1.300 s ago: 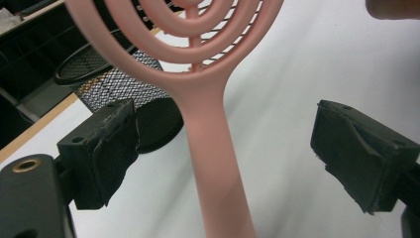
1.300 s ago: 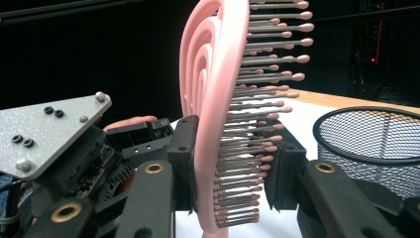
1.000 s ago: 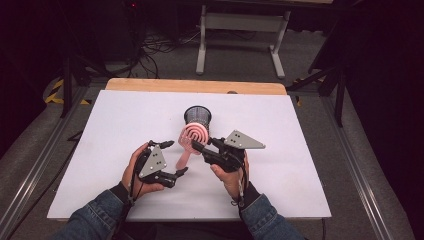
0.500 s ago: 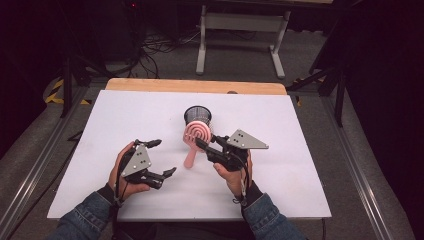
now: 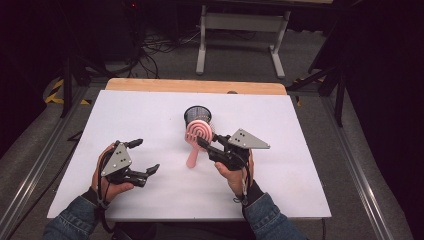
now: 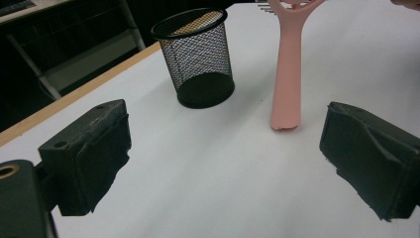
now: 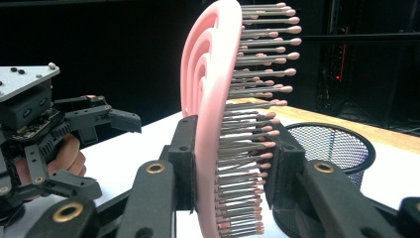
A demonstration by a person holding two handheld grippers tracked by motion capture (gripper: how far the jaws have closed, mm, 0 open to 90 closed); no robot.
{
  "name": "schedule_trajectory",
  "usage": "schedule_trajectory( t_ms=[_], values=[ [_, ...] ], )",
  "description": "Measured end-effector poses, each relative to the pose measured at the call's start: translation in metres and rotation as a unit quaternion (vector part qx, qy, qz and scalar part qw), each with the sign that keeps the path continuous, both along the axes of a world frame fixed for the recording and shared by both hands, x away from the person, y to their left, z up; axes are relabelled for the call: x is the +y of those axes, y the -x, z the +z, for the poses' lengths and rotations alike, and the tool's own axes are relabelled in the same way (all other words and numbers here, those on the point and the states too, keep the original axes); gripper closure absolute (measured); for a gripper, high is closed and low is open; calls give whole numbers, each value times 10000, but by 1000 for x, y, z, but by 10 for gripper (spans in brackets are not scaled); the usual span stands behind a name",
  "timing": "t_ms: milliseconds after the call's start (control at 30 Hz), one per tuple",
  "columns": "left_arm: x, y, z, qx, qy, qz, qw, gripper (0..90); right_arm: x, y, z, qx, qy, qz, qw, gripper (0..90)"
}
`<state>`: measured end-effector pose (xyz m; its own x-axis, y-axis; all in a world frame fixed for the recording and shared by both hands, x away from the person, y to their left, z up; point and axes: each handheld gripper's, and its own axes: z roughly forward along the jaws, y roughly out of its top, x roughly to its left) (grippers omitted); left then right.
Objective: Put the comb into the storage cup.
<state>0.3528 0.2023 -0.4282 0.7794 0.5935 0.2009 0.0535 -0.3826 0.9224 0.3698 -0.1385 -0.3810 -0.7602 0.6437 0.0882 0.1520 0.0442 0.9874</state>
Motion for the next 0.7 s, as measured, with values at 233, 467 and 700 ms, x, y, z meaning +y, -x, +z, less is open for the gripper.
schedule_trajectory(
  t_ms=[233, 467, 700],
  values=[
    [9, 5, -2, 40, -18, 101, 9999, 69, -2, 0, 2, -58, 24, -60, 10000, 635],
    [13, 5, -4, 71, -17, 140, 9999, 68, -3, 0, 4, -129, 41, -97, 9999, 636],
    [13, 3, -5, 96, -32, 161, 9998, 69, -3, 1, 6, -185, 99, -94, 9997, 637]
  ],
)
